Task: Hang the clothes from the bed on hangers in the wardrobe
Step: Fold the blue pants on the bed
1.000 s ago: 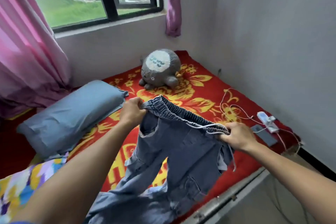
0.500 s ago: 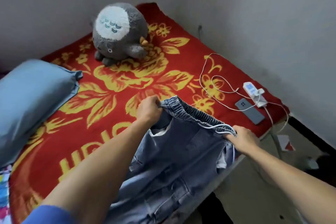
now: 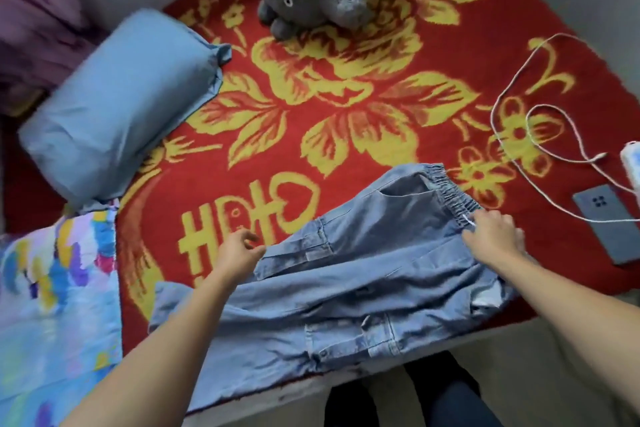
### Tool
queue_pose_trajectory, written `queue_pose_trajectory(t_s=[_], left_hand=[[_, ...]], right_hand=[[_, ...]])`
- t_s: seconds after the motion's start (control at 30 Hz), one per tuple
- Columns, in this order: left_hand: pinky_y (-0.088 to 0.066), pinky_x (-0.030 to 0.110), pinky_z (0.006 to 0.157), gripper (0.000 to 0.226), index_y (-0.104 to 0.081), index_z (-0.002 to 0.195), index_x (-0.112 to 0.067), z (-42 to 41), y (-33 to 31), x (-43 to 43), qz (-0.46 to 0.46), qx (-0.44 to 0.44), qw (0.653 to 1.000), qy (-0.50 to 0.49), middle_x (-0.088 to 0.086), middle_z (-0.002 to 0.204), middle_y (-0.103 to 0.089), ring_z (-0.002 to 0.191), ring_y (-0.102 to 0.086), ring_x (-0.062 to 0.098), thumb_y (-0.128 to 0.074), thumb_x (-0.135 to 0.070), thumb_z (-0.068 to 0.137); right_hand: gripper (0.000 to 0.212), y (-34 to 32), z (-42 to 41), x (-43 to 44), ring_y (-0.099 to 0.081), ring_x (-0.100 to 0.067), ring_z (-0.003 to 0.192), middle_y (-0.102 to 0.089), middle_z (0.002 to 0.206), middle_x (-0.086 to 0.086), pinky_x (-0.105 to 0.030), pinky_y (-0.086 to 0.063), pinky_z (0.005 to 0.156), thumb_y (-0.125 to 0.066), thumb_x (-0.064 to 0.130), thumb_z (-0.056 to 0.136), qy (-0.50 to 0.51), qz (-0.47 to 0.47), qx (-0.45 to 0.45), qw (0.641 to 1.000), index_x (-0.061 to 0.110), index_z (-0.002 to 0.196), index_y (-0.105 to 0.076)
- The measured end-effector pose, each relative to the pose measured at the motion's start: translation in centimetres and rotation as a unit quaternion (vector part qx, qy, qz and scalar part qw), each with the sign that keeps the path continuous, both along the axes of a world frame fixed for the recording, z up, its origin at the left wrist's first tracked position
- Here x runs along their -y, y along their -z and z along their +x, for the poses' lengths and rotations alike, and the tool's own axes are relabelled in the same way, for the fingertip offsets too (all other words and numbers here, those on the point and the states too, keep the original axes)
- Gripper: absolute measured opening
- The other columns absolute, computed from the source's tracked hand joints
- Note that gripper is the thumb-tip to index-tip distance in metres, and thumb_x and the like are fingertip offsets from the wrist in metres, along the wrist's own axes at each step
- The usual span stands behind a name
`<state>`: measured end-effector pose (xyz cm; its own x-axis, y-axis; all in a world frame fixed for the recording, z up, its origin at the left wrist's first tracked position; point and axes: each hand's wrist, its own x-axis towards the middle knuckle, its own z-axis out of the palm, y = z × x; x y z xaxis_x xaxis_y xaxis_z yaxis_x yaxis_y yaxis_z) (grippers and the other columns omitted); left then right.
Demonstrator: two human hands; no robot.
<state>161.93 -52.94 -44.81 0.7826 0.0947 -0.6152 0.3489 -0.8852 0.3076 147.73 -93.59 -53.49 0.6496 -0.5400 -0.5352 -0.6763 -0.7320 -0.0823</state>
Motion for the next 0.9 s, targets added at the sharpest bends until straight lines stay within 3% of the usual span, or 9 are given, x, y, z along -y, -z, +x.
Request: queue_pose_trajectory(t_s=[0.17,0.33,0.43,0.53,0.6,0.67,0.73,0.83,0.9], left_hand=[[-0.050,0.037,0.067,0.016,-0.063,0.097,-0.003,-4.6,1.7,-10.5,0.024,-0.022,0.995,-0.091,0.012,0.078,-0.065,0.067,-0.060,0.026,-0.066,-0.012,0.085],[-0.045,0.034,0.065,0.008,-0.064,0.088,-0.008,-5.8,6.3,-20.0,0.053,-0.011,0.990,-0.127,0.010,0.079,-0.065,0.070,-0.057,0.024,-0.060,-0.015,0.087],[-0.041,0.033,0.073,0.022,-0.065,0.107,-0.005,-3.8,10.4,-24.8,0.092,0.022,0.991,-0.090,0.015,0.096,-0.068,0.086,-0.059,0.029,-0.054,-0.014,0.090],[-0.034,0.041,0.102,0.051,-0.051,0.136,-0.016,-0.9,14.7,-28.6,0.135,0.029,0.986,0.093,0.014,0.141,-0.048,0.128,-0.043,0.034,-0.055,-0.011,0.085],[-0.024,0.045,0.110,0.065,-0.042,0.140,-0.031,0.2,17.0,-30.2,0.186,-0.045,0.943,0.273,-0.001,0.151,-0.035,0.143,-0.021,0.029,-0.061,-0.017,0.079],[-0.018,0.045,0.112,0.046,-0.054,0.122,-0.031,-0.1,18.3,-31.0,0.205,-0.076,0.892,0.395,-0.005,0.131,-0.054,0.137,-0.029,0.024,-0.062,-0.027,0.076],[-0.022,0.044,0.109,0.019,-0.058,0.093,-0.028,-1.6,18.4,-32.1,0.186,-0.031,0.871,0.454,-0.004,0.100,-0.063,0.114,-0.049,0.023,-0.058,-0.039,0.076],[-0.040,0.037,0.078,0.041,-0.047,0.062,-0.026,-5.2,17.5,-34.1,0.092,0.051,0.892,0.440,-0.002,0.066,-0.059,0.072,-0.060,0.025,-0.041,-0.064,0.077],[-0.036,0.032,0.059,0.063,-0.047,0.055,-0.021,-7.4,16.7,-34.0,0.082,0.055,0.913,0.395,-0.001,0.064,-0.059,0.067,-0.060,0.025,-0.026,-0.073,0.083]], right_hand=[[0.033,-0.5,5.9,-9.8,-0.048,-0.029,0.117,-0.058,0.123,-0.007,-0.040,-0.041,0.091,-0.052,0.031,0.090,-0.170,0.050,0.021,0.984,0.021,0.121,-0.059],[0.027,2.9,8.4,-21.3,-0.052,-0.028,0.113,-0.061,0.116,-0.005,-0.040,-0.043,0.090,-0.052,0.029,0.090,-0.268,0.084,0.059,0.958,0.019,0.114,-0.061],[0.028,5.9,9.2,-27.4,-0.052,-0.032,0.113,-0.062,0.114,-0.008,-0.043,-0.043,0.089,-0.056,0.025,0.089,-0.292,0.094,0.099,0.947,0.014,0.114,-0.063],[0.040,9.0,11.4,-32.8,-0.047,-0.031,0.124,-0.057,0.127,-0.009,-0.044,-0.039,0.094,-0.064,0.028,0.085,-0.336,0.086,0.151,0.926,0.015,0.122,-0.059],[0.054,10.9,13.1,-35.6,-0.041,-0.027,0.132,-0.051,0.137,-0.006,-0.046,-0.032,0.101,-0.067,0.038,0.083,-0.367,0.082,0.103,0.921,0.020,0.132,-0.052],[0.047,12.3,14.2,-37.3,-0.050,-0.025,0.120,-0.060,0.124,-0.004,-0.044,-0.031,0.099,-0.065,0.044,0.083,-0.373,0.068,0.028,0.925,0.025,0.124,-0.054],[0.029,13.1,14.2,-37.8,-0.058,-0.028,0.106,-0.066,0.108,-0.006,-0.042,-0.036,0.092,-0.064,0.040,0.084,-0.367,0.044,0.024,0.929,0.025,0.109,-0.061],[0.018,13.3,13.2,-37.7,-0.059,-0.033,0.096,-0.065,0.100,-0.011,-0.042,-0.039,0.079,-0.063,0.028,0.085,-0.327,0.006,0.086,0.941,0.018,0.099,-0.061],[0.020,13.2,12.4,-37.7,-0.058,-0.035,0.092,-0.062,0.098,-0.014,-0.043,-0.041,0.076,-0.062,0.022,0.084,-0.305,-0.003,0.101,0.947,0.014,0.103,-0.060]])
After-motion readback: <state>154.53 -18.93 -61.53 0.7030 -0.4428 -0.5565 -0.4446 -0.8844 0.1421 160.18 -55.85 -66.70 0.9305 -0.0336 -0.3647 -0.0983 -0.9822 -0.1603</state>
